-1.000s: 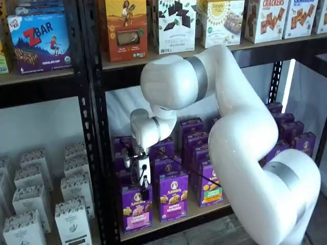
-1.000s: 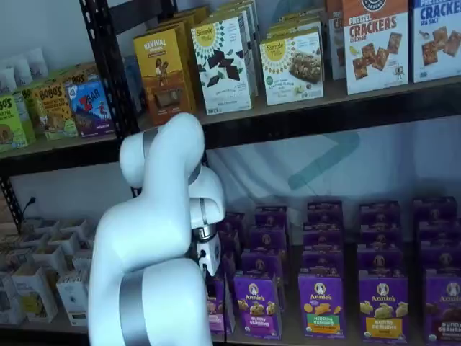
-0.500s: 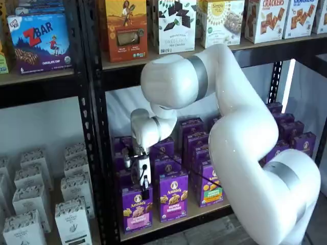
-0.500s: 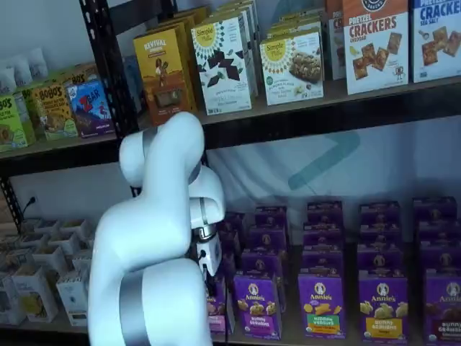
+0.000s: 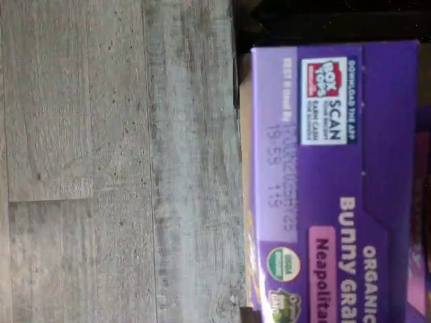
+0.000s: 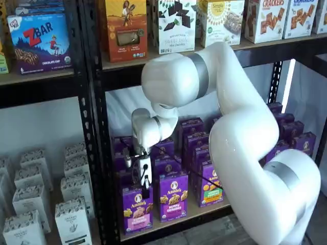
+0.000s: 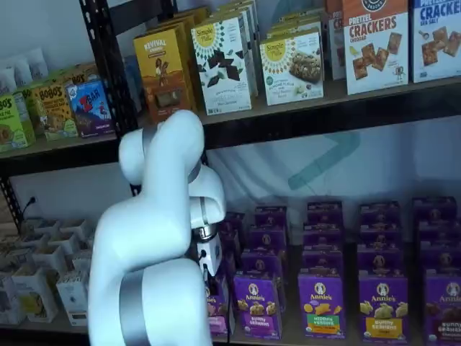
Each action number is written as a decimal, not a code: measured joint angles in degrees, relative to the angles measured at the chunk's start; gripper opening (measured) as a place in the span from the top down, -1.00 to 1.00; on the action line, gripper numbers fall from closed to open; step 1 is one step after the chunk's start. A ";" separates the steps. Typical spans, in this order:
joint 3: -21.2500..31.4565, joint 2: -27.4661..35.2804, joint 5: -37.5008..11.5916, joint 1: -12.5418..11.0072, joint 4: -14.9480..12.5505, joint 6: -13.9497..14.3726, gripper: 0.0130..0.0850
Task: Pick up the purple box with a pink patch in the middle, on the bottom shelf, the first box from the left
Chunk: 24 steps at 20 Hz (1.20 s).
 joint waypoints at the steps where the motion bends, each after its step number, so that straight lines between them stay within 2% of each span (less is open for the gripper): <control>1: 0.06 -0.03 -0.07 0.00 -0.01 0.01 0.44; 13: 3.65 -2.38 -1.59 -0.23 -2.75 2.09 0.44; 17: 6.59 -4.57 -1.93 -0.33 -3.73 2.84 0.44; 24: 14.22 -10.10 -4.46 -1.17 -6.95 4.86 0.44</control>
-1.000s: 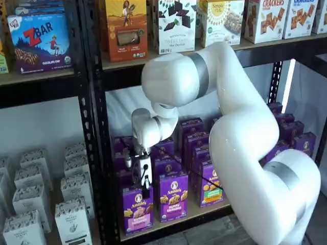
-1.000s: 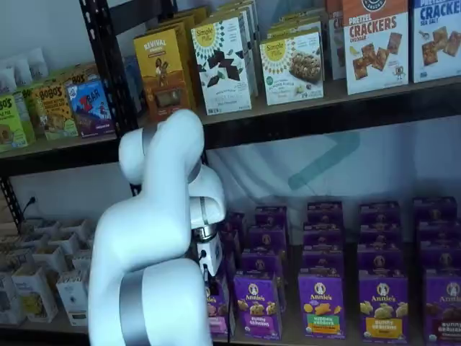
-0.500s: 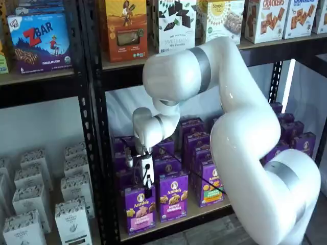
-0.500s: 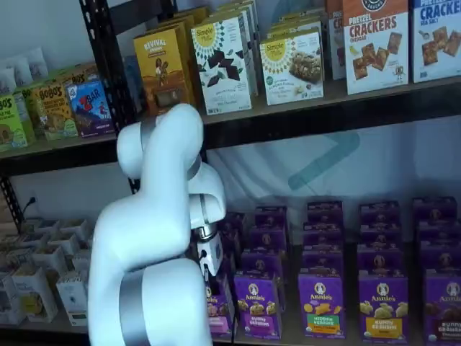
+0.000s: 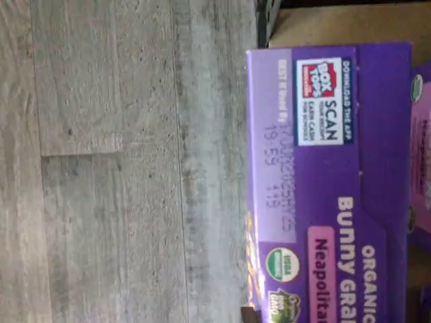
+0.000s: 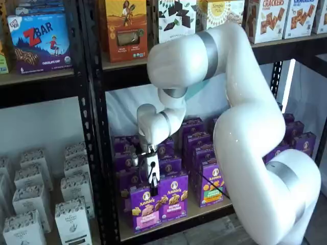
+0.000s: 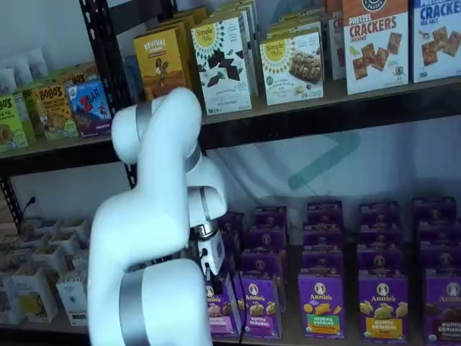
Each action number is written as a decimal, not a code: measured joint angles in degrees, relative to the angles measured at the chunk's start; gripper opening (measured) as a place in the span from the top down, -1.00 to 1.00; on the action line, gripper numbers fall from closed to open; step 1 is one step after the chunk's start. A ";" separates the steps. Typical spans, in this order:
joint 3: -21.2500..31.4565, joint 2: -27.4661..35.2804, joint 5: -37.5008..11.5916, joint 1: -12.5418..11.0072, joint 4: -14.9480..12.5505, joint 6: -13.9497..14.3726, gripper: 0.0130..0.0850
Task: Pick up the purple box with a pink patch in the middle, on the bottom shelf, the first box from the left
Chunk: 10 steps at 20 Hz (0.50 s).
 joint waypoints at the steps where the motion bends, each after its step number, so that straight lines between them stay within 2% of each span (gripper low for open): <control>1: 0.99 -0.76 -0.24 -0.17 -0.56 0.32 0.44; 6: 5.33 -4.52 0.44 -0.99 -2.88 1.58 0.44; 10: 8.19 -7.35 1.97 -1.30 -2.43 0.93 0.44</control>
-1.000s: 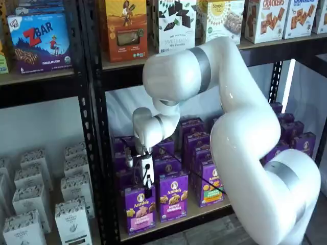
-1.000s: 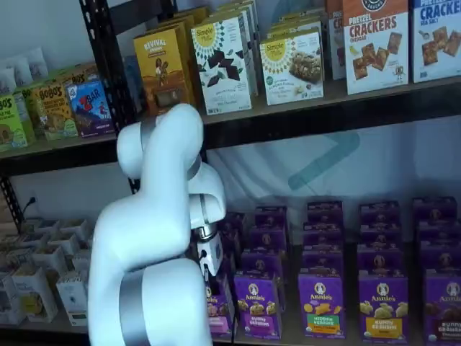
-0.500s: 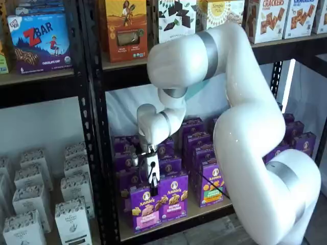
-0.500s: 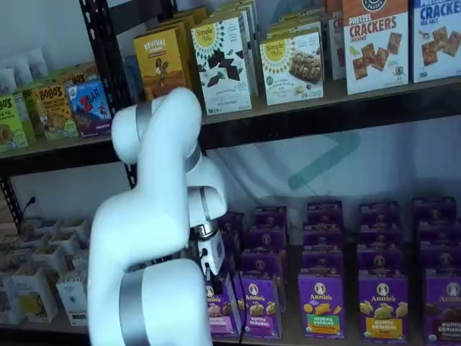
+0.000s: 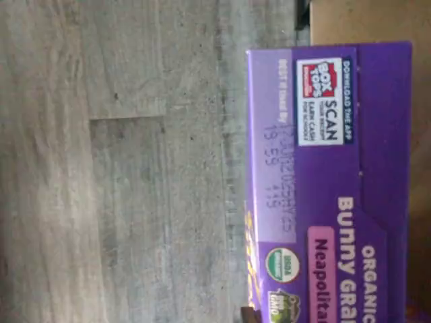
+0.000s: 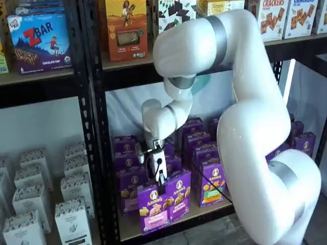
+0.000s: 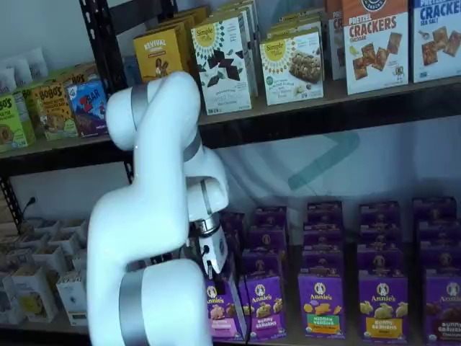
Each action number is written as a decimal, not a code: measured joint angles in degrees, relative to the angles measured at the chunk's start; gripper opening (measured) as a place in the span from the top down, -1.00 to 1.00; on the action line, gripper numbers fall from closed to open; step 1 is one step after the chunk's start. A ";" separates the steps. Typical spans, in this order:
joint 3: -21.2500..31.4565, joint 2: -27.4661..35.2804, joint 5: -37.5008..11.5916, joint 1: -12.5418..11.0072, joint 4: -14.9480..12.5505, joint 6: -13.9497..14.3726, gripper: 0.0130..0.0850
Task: Pick up the purple box with a pink patch in the middle, on the bottom shelf, the first box from the left
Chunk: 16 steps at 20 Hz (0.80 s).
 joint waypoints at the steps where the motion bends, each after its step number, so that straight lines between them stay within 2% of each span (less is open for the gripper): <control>1: 0.60 -0.63 0.35 -0.02 0.25 -0.24 0.44; 9: 3.26 -4.08 3.45 0.31 2.88 -2.12 0.44; 16: 7.23 -8.01 2.85 -0.02 5.10 -4.41 0.44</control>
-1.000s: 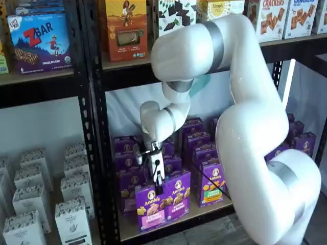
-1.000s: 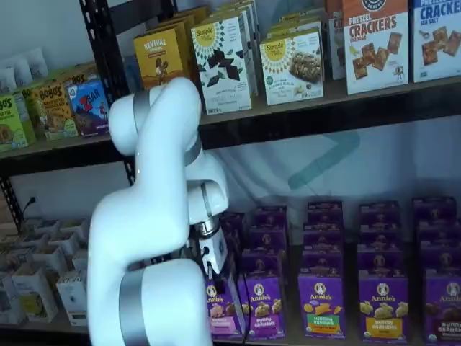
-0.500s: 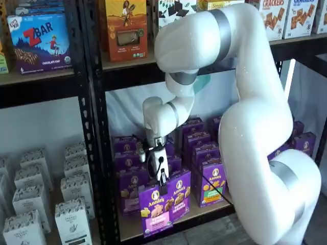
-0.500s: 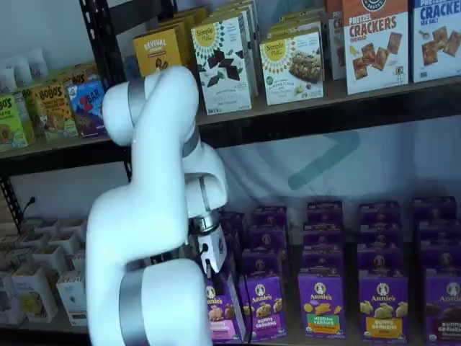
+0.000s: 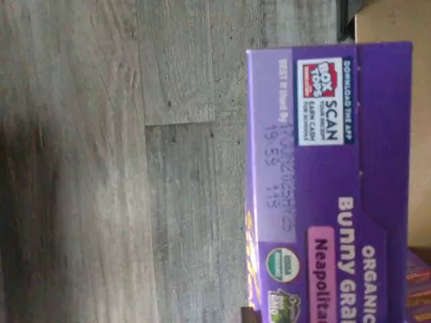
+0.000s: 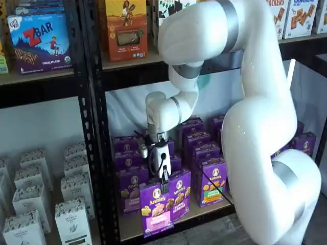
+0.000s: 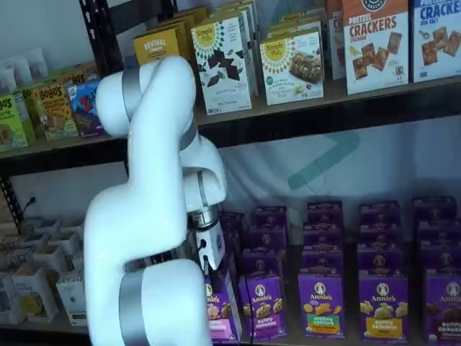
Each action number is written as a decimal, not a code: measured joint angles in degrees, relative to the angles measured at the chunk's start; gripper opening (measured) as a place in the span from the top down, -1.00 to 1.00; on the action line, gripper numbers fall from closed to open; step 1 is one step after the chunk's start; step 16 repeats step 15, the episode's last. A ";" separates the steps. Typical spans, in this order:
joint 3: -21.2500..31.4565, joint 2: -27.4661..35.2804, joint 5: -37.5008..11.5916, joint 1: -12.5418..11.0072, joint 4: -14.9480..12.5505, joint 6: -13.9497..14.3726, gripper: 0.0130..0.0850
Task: Pick up the purple box with a pink patch in the middle, on the bottom shelf, the first box from the left
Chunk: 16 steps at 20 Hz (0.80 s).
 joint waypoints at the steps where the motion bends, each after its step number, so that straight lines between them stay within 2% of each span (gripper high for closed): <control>1: 0.73 -0.72 -0.06 -0.11 0.42 -0.48 0.44; 10: 6.87 -7.93 0.86 -0.42 4.30 -4.20 0.44; 16: 9.20 -11.18 2.30 -0.58 4.70 -4.64 0.44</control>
